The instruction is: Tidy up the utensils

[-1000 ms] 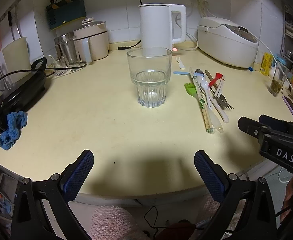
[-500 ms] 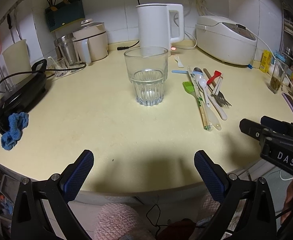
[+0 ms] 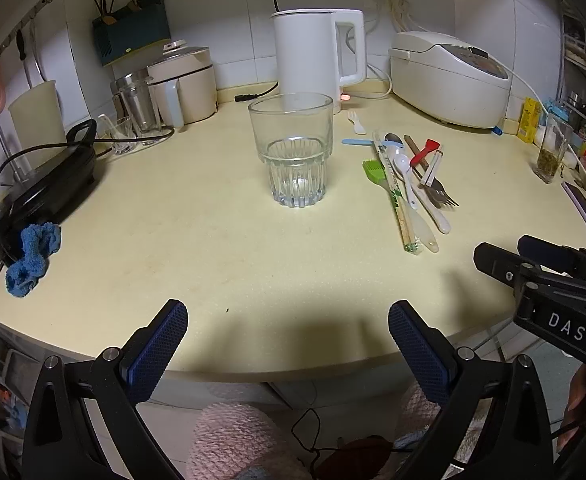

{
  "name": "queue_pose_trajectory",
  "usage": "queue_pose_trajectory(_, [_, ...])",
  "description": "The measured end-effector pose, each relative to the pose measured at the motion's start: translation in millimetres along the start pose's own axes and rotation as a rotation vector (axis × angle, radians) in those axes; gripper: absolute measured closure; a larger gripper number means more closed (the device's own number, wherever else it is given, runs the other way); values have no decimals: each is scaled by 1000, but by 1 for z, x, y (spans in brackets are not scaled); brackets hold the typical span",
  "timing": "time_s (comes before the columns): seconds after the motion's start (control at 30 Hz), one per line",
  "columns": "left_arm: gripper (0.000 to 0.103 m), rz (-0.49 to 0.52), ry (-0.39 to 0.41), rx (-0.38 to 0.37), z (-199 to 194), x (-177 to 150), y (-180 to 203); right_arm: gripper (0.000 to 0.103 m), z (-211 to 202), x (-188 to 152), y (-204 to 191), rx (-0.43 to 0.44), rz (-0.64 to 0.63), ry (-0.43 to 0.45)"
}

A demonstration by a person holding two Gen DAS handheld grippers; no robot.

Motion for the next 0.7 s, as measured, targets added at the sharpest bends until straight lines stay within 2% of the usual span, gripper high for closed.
queue_pose_trajectory(0.33, [1, -8, -31, 0, 15, 2, -7, 38, 9, 2, 2, -10, 2, -20])
queue_pose_trajectory(0.5, [3, 56, -42, 8, 36, 13, -17, 38, 17, 6, 7, -23, 16, -31])
queue_pose_trajectory(0.57, [3, 77, -26, 7, 47, 27, -26, 38, 21, 9, 9, -29, 16, -45])
queue_pose_trajectory(0.7, [3, 110, -10, -77, 73, 58, -35, 38, 26, 18, 17, -45, 29, -64])
Point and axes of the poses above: each gripper's, at about its wrist camera, not at the fingertips, and z roughly the way its jaws point, y to its right, x to its top, the point moved 3 cm from there along z, roughly the way its jaws point, and after that the axes turned 1 degree about z, right-handed, at the moved point
